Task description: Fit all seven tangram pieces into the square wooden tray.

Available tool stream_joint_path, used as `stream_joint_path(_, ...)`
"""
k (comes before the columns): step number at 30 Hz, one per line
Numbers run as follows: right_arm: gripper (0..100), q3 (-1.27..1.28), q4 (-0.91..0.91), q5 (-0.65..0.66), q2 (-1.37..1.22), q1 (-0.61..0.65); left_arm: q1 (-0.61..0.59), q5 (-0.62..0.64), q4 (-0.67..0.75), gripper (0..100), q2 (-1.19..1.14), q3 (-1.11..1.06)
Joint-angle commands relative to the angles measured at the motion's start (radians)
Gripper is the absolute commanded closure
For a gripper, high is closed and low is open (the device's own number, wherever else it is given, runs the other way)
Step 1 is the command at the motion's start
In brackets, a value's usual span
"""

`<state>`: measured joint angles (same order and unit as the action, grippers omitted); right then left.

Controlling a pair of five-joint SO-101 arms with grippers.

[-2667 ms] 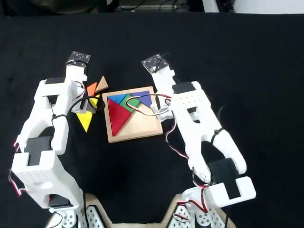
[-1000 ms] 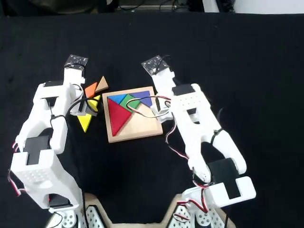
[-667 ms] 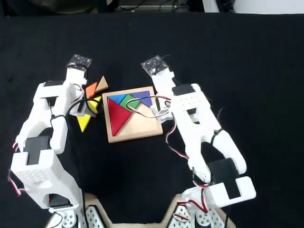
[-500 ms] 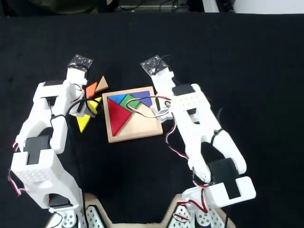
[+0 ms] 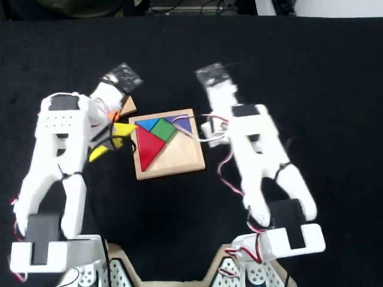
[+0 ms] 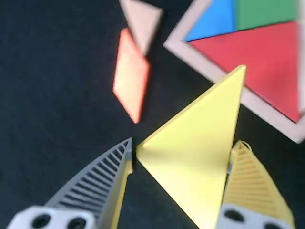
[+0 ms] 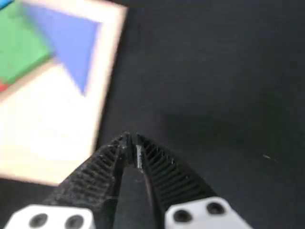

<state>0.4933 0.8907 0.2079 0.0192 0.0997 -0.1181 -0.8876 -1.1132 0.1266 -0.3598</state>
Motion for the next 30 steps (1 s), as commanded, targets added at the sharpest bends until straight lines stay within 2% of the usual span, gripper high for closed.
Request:
stream_joint_path(1,98.7,-0.053,-0.034,-0.132,0.047,-0.140,0.107,-0.069,-0.008,71,0.089,-0.016)
stream_joint_path(6,98.7,-0.067,-0.072,-0.293,0.045,-0.287,0.297,-0.075,0.006,71,0.087,-0.027)
stream_joint_path(11,98.7,0.024,-0.226,-0.324,0.045,-0.324,0.452,-0.040,0.141,71,0.063,-0.059)
stream_joint_path(15,98.7,0.044,-0.252,-0.324,0.045,-0.319,0.466,-0.017,0.222,71,-0.057,-0.044)
stream_joint_path(21,98.7,0.047,-0.252,-0.318,0.045,-0.301,0.472,-0.020,0.221,71,-0.252,0.068)
stream_joint_path(30,98.7,0.047,-0.252,-0.316,0.045,-0.287,0.470,-0.017,0.219,71,-0.311,0.114)
